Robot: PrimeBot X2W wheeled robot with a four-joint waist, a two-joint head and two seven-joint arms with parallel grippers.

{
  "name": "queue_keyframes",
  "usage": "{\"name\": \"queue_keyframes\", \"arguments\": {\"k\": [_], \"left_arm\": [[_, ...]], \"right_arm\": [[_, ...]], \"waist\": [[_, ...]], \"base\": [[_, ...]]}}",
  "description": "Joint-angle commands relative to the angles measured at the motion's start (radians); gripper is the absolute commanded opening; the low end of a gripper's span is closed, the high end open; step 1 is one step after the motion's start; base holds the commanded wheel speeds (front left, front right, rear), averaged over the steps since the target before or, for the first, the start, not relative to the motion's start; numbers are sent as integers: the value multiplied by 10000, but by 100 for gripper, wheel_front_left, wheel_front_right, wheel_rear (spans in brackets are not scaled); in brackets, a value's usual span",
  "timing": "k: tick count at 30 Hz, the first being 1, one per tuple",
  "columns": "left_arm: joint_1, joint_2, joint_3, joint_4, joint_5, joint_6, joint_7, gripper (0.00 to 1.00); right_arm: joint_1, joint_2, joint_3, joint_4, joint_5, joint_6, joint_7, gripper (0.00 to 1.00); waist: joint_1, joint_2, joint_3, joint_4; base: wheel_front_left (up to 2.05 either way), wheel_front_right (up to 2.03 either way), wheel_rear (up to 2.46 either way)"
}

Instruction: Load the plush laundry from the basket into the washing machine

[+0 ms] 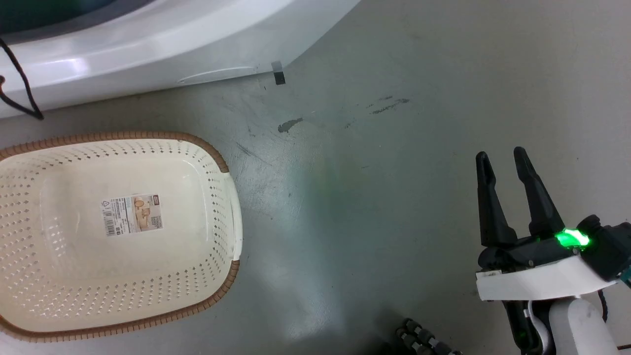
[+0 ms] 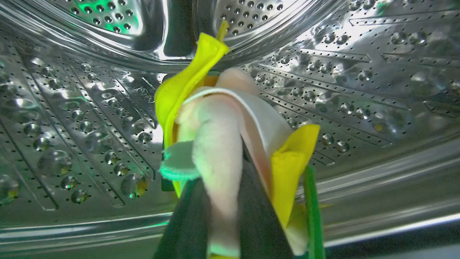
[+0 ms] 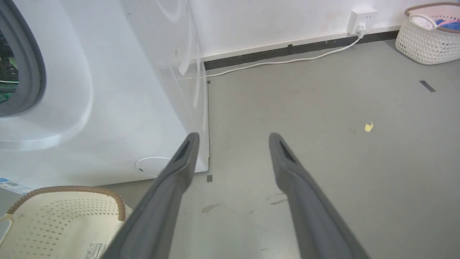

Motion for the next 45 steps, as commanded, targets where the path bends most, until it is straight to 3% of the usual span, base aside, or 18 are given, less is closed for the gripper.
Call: {"name": "queue_keyframes", "arguments": {"k": [1,2,3,4,5,12,20,30,35,39,45], "left_arm": [[-172,-35,-40,151,69,64,-22,0],[-206,-65,-56,297,62,89,-42,0],[-222,-98,-77,422,54,98,-89,15],[-231,-124,-99,532,47,97,-153,88],[-229,-151,-117,632,33,94,-241,100],[295,-434,-131,1145,-275,-55,-1380,100],[1961,-1266,-220,1267,-971,-422,-3446,100],[5195,-2408,-301,-408,-1926,-559,-5438,100],[7467,-2821,-338,-2485,-1880,-193,-5644,100],[9434,-2956,-370,-4360,-1446,482,-5675,100],[11822,-3045,-446,-5869,-980,1282,-5680,100]], "right_arm": [[-189,-14,29,-29,-16,50,-44,100],[-202,-14,39,-30,-18,50,-44,100],[-210,-14,37,-28,-25,50,-44,100],[-219,-14,24,-24,-29,50,-44,100],[-231,-14,-5,-21,-37,50,-44,100],[-295,-14,-301,-100,-411,50,-44,100],[-150,-14,-792,-147,-1277,50,-44,100],[404,-14,-1207,-245,-2378,50,-44,100],[894,-14,-1103,-247,-2612,50,-44,100],[1364,-14,-1067,-231,-2652,50,-44,100],[2123,-14,-955,-46,-2628,50,-44,100]], "waist": [[-2,-1,28,7],[-2,-1,27,14],[-2,-1,17,28],[-2,-1,3,46],[-2,-1,-25,76],[-2,-1,-784,519],[-2,-1,-2661,1556],[-2,-1,-5041,2779],[-2,-1,-5940,3230],[-2,-1,-6435,3497],[-2,-1,-6916,3811]], "base": [[0,0,0],[0,0,0],[0,0,0],[0,0,0],[0,0,0],[0,0,0],[0,0,0],[0,0,0],[0,0,0],[0,0,0],[0,0,0]]}}
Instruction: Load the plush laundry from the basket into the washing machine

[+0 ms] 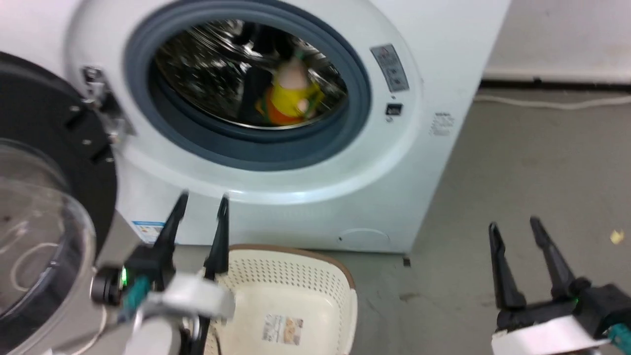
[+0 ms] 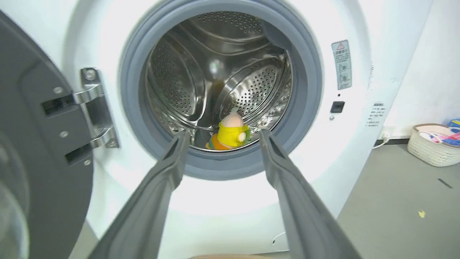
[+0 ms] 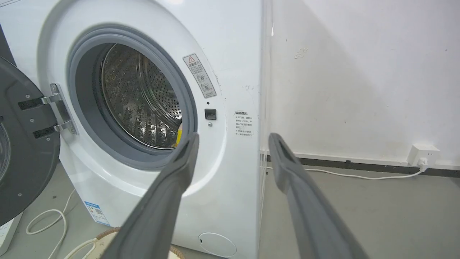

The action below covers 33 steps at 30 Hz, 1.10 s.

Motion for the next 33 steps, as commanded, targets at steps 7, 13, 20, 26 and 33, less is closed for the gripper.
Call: {"name": "queue_keyframes", "arguments": {"k": [7,13,20,26,33], "left_arm": [[1768,-102,-242,-412,374,427,-53,100],[2226,-111,-500,-227,712,661,-54,100],[2118,-115,-538,-273,810,675,6,0],[2122,-137,-482,-299,847,649,72,0],[2131,-207,-352,-371,937,591,194,0]], "right_arm": [[624,-12,29,210,48,8,-46,100],[874,-12,26,442,103,8,-46,100],[737,2,50,640,63,0,4,0],[713,2,48,636,38,0,59,0],[676,1,52,630,-17,1,182,0]], "waist": [[3,0,-500,484],[3,0,-591,512],[3,0,-598,491],[3,0,-607,491],[3,0,-623,492]], "base": [[0,0,0],[0,0,0],[0,0,0],[0,0,0],[0,0,0]]}}
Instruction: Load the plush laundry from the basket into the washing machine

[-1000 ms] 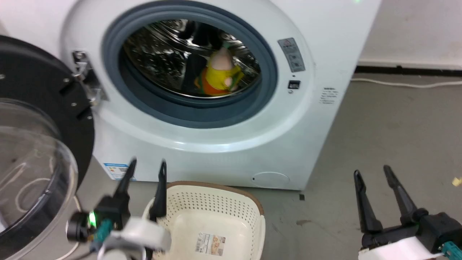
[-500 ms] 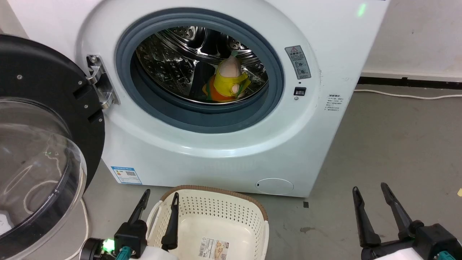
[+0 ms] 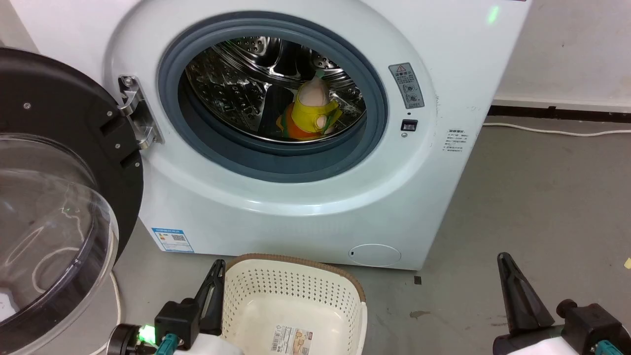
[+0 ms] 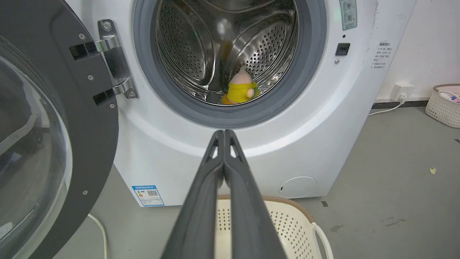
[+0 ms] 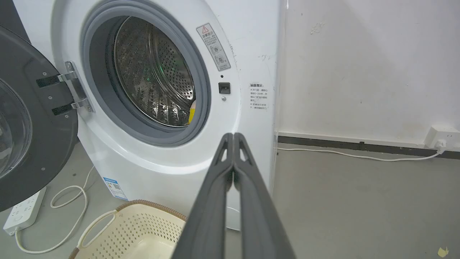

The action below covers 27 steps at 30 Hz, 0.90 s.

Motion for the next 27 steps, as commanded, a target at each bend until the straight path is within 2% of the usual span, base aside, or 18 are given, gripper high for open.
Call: {"name": "queue_keyframes", "arguments": {"k": [1,27], "left_arm": [[15,-73,92,-84,89,-55,42,0],[58,-401,699,-421,506,-324,611,0]], "right_arm": [[-56,-1,3,-9,-74,1,63,0],[-230,-4,22,-37,-332,2,637,0]], "waist": [[0,0,-3,1],[0,0,-78,4]], "base": [[0,0,0],[0,0,0]]}}
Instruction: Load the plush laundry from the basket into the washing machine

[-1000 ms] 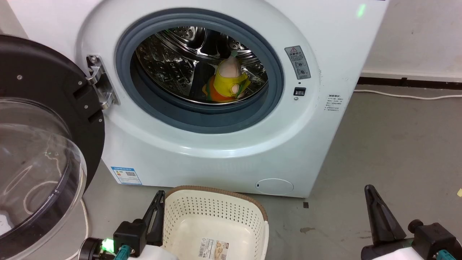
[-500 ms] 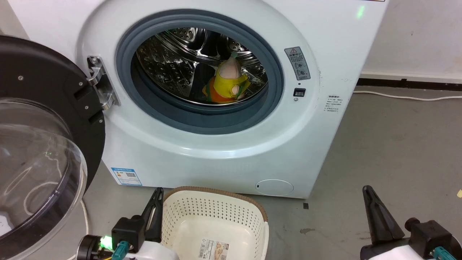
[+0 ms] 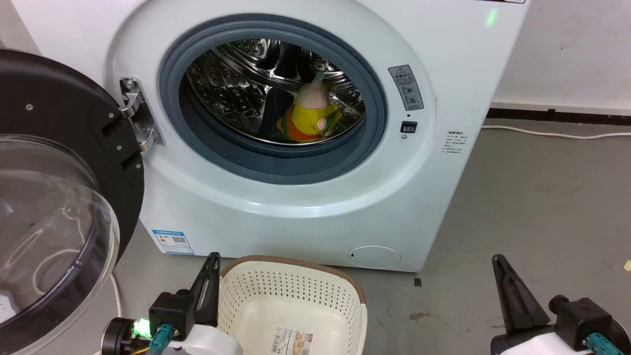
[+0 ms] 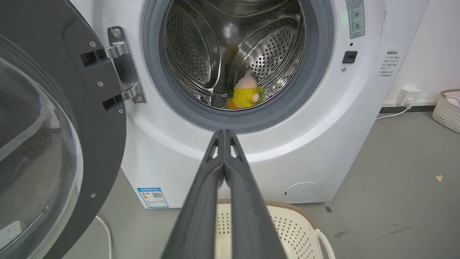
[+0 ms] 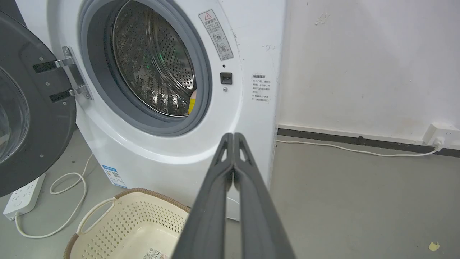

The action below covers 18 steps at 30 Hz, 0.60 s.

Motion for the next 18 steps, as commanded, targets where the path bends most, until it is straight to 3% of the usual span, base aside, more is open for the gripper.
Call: {"name": "queue_keyframes", "arguments": {"k": [1,18], "left_arm": [[58,-75,93,-79,122,-42,58,0],[85,-275,463,-284,375,-206,404,0]], "right_arm": [[-180,-4,12,-32,-73,2,48,0],[-286,-6,23,-48,-230,4,397,0]], "waist": [[0,0,-3,0],[0,0,-49,2]], "base": [[0,0,0],[0,0,0]]}}
